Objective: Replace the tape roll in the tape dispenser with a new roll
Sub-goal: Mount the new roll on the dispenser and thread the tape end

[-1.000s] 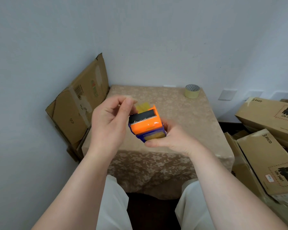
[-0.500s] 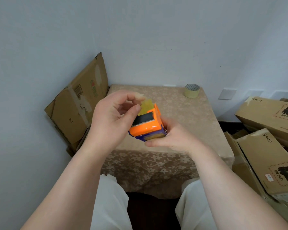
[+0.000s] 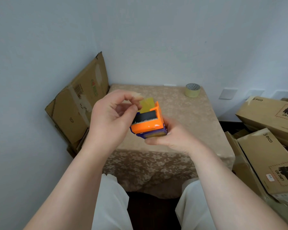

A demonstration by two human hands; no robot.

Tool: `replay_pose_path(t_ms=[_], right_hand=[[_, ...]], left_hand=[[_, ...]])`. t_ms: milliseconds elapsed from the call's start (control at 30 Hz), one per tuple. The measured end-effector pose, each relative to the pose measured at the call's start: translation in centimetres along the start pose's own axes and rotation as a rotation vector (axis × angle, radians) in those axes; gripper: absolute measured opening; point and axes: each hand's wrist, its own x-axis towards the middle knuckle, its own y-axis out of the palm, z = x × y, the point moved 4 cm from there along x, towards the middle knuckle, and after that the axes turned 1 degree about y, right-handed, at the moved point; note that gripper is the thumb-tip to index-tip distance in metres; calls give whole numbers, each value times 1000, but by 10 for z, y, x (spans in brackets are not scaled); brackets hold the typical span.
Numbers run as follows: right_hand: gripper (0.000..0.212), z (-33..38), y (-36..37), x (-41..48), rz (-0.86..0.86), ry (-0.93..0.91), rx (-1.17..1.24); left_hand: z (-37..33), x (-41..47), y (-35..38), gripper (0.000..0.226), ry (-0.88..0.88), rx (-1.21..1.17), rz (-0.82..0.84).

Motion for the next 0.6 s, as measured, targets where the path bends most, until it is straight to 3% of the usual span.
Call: replay_pose_path(t_ms=[233, 600], right_hand=[[45, 12, 0, 1, -136, -83, -71], [52, 7, 0, 1, -274, -86, -147]], left_hand=[[-8, 0, 4, 28, -4, 71, -1], [-2, -8, 1, 27, -107, -25, -225]])
